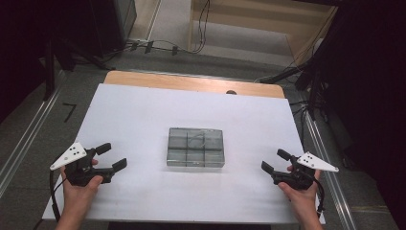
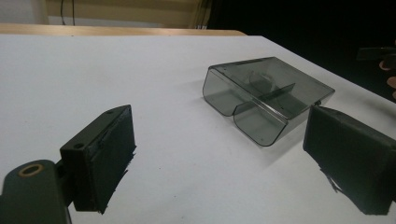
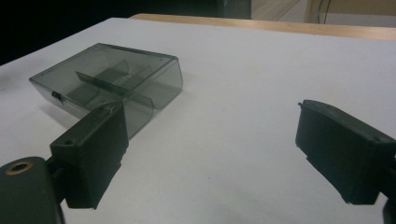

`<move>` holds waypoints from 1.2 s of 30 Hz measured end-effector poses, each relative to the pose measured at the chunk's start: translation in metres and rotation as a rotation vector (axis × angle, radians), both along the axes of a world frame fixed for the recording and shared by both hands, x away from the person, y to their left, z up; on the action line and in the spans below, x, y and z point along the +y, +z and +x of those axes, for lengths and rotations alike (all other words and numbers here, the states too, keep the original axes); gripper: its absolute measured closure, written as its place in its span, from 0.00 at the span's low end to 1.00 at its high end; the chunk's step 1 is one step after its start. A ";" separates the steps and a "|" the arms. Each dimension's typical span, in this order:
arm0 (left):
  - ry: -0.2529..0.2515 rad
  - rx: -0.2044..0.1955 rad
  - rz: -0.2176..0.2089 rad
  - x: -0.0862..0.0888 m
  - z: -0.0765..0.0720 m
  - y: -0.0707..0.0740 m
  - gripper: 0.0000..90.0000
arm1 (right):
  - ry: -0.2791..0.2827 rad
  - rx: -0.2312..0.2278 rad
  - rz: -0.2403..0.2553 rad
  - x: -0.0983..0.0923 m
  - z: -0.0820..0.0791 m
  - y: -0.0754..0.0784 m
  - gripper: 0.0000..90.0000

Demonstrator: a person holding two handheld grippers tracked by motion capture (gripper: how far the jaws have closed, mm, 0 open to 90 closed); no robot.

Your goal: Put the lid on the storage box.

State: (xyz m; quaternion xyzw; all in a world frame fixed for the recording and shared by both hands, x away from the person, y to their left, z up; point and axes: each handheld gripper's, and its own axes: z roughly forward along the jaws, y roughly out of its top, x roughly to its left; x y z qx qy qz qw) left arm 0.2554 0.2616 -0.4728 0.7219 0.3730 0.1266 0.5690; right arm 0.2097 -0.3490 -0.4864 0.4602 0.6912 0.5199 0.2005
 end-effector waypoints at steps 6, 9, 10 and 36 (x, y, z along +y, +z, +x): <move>0.000 -0.002 0.004 0.006 0.001 -0.002 0.06 | -0.009 -0.001 0.006 -0.007 0.000 -0.001 0.04; 0.000 -0.008 0.006 0.009 0.001 -0.002 0.03 | -0.010 -0.001 0.005 -0.011 -0.001 -0.002 0.02; 0.000 -0.011 0.010 0.010 0.001 -0.002 0.03 | -0.009 -0.005 0.003 -0.011 0.000 -0.002 0.01; 0.033 -0.004 -0.026 0.035 0.005 -0.006 0.00 | -0.062 -0.002 0.044 -0.042 0.000 -0.012 0.00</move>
